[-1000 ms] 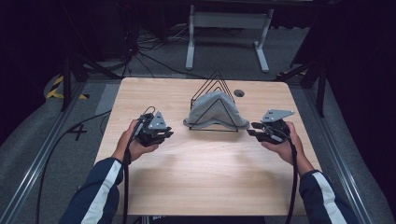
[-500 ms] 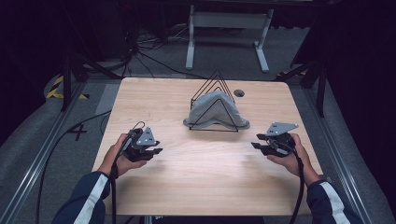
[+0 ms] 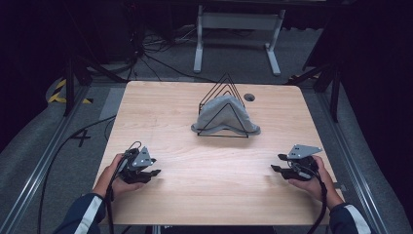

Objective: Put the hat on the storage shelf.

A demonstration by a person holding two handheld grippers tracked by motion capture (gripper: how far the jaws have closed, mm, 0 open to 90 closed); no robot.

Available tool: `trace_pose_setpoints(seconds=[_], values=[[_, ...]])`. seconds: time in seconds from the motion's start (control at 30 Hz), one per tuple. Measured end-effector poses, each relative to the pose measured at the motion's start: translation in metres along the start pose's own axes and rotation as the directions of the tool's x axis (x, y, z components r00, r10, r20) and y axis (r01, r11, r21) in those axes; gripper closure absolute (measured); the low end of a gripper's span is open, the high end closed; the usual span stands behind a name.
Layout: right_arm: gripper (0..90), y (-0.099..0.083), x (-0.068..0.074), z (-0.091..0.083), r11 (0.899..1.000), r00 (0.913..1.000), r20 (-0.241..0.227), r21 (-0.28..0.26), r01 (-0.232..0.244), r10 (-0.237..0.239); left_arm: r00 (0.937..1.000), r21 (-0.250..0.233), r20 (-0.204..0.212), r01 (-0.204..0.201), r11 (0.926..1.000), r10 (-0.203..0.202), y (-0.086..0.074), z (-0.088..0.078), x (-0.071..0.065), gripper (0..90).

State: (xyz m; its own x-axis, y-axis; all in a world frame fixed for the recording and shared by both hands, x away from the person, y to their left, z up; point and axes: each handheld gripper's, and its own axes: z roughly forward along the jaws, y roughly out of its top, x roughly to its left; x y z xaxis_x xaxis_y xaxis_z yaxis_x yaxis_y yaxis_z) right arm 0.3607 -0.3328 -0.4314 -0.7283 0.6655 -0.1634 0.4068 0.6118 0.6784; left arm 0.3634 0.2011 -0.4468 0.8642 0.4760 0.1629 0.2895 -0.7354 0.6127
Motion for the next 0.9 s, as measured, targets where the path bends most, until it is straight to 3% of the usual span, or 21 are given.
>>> trace_pose_setpoints(seconds=[0.2,0.3,0.47,0.53,0.57,0.63,0.7,0.8,0.83,0.9], values=[[40.9,-0.024,0.001,-0.007,0.998,0.9979,-0.013,-0.015,-0.063,0.063,0.9983,-0.033,-0.003,0.059,0.9977,-0.059,-0.021,-0.003,-0.003,40.4],[38.6,-0.034,0.0,-0.009,0.996,0.9956,-0.026,-0.019,-0.091,0.09,0.9948,-0.052,0.015,0.101,0.9935,-0.1,-0.032,-0.004,-0.003,36.9],[35.3,-0.051,0.0,-0.011,0.99,0.9901,-0.019,-0.024,-0.14,0.139,0.9916,-0.051,0.036,0.126,0.9907,-0.125,-0.041,-0.003,-0.006,32.8],[32.8,-0.058,-0.001,-0.011,0.986,0.9863,-0.025,-0.033,-0.164,0.163,0.988,-0.061,0.048,0.15,0.9868,-0.147,-0.044,-0.003,-0.007,30.2],[32.7,-0.063,0.0,-0.013,0.983,0.9844,-0.024,-0.061,-0.176,0.174,0.9812,-0.079,0.074,0.184,0.9797,-0.178,-0.048,-0.001,-0.007,28.8],[31.7,-0.065,-0.001,-0.013,0.981,0.9837,-0.017,-0.069,-0.18,0.179,0.9825,-0.095,0.07,0.179,0.9793,-0.172,-0.05,-0.001,-0.006,27.0],[29.4,-0.067,0.0,-0.013,0.978,0.9813,-0.003,-0.078,-0.192,0.193,0.9792,-0.123,0.069,0.198,0.9724,-0.191,-0.054,0.0,-0.008,23.8],[27.4,-0.067,0.0,-0.013,0.977,0.9793,0.007,-0.075,-0.201,0.202,0.9796,-0.122,0.054,0.199,0.9724,-0.193,-0.054,0.0,-0.009,21.5],[27.1,-0.067,0.0,-0.013,0.977,0.9794,0.009,-0.074,-0.201,0.202,0.9768,-0.126,0.057,0.212,0.9692,-0.206,-0.054,0.001,-0.01,20.9],[26.9,-0.067,0.0,-0.013,0.977,0.9792,0.013,-0.073,-0.201,0.202,0.9759,-0.114,0.049,0.217,0.9695,-0.213,-0.054,0.0,-0.01,20.1]])
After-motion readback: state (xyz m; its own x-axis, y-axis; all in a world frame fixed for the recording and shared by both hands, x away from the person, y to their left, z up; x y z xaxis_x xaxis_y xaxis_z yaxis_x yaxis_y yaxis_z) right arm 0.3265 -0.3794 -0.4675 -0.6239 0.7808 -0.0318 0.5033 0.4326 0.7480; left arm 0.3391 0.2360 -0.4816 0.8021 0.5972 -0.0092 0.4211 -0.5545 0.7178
